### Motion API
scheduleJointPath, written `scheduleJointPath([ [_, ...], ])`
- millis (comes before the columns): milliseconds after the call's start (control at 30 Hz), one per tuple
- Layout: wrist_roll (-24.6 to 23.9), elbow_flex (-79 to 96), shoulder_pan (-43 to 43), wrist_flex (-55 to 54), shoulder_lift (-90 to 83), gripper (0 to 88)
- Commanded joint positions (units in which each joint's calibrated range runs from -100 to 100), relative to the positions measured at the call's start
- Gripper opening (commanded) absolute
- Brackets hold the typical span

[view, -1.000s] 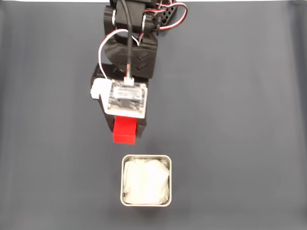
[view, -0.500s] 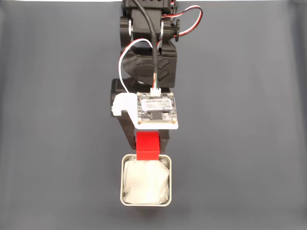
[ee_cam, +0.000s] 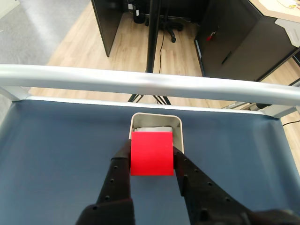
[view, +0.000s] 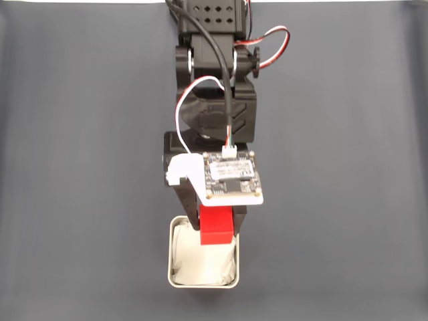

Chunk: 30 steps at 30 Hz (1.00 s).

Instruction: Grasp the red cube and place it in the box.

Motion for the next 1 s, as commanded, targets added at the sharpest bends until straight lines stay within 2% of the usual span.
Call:
scheduleJointPath([
  [0,-0.6,-4.9,-0.2,0.2,1.0,3.5],
  [967,-2.0,-13.2,1.8,-0.4,12.1,3.2],
])
